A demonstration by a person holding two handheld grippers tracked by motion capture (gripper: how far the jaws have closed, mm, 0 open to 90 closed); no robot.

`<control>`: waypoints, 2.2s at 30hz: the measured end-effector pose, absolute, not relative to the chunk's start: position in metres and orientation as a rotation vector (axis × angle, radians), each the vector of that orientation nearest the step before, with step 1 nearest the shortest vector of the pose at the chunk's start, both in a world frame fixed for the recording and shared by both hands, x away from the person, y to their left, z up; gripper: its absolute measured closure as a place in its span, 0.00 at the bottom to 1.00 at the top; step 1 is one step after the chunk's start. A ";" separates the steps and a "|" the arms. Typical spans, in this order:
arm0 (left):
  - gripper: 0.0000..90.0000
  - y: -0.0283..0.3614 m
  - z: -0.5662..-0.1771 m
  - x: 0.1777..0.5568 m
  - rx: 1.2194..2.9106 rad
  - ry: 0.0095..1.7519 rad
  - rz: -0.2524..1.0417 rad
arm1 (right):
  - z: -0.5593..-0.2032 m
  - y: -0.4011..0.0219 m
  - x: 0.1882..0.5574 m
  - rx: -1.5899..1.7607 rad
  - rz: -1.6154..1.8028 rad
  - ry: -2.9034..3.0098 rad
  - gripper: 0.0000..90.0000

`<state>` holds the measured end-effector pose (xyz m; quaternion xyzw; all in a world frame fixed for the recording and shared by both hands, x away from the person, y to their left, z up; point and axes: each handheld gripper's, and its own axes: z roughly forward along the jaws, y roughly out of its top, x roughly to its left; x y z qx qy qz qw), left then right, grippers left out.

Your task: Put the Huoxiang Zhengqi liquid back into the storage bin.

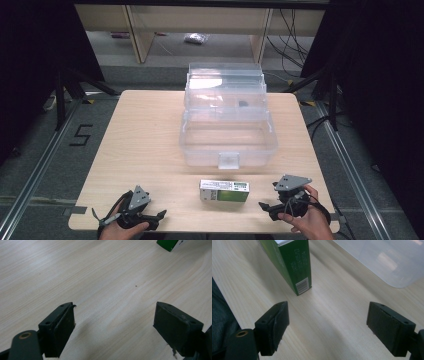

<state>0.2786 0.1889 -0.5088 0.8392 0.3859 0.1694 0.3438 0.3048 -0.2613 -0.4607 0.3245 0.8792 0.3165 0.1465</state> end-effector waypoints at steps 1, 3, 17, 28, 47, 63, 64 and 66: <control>0.18 0.189 -0.509 0.279 2.180 1.003 0.440 | -0.461 -0.261 0.305 0.934 0.911 2.531 0.21; 0.18 0.189 -0.508 0.278 2.183 1.007 0.438 | -0.459 -0.261 0.305 0.937 0.890 2.559 0.21; 0.18 0.189 -0.508 0.278 2.184 1.007 0.439 | -0.449 -0.249 0.306 0.866 0.855 2.583 0.22; 0.18 0.189 -0.510 0.278 2.163 1.026 0.446 | -0.431 -0.227 0.313 0.754 0.797 2.628 0.22; 0.18 0.190 -0.509 0.279 2.175 1.003 0.426 | -0.418 -0.187 0.329 0.582 0.698 2.738 0.23; 0.18 0.191 -0.508 0.279 2.174 1.010 0.425 | -0.415 -0.166 0.341 0.542 0.649 2.795 0.21; 0.18 0.190 -0.509 0.279 2.170 1.011 0.426 | -0.416 -0.163 0.343 0.538 0.642 2.802 0.20; 0.18 0.190 -0.509 0.279 2.172 1.009 0.426 | -0.417 -0.160 0.344 0.546 0.635 2.803 0.21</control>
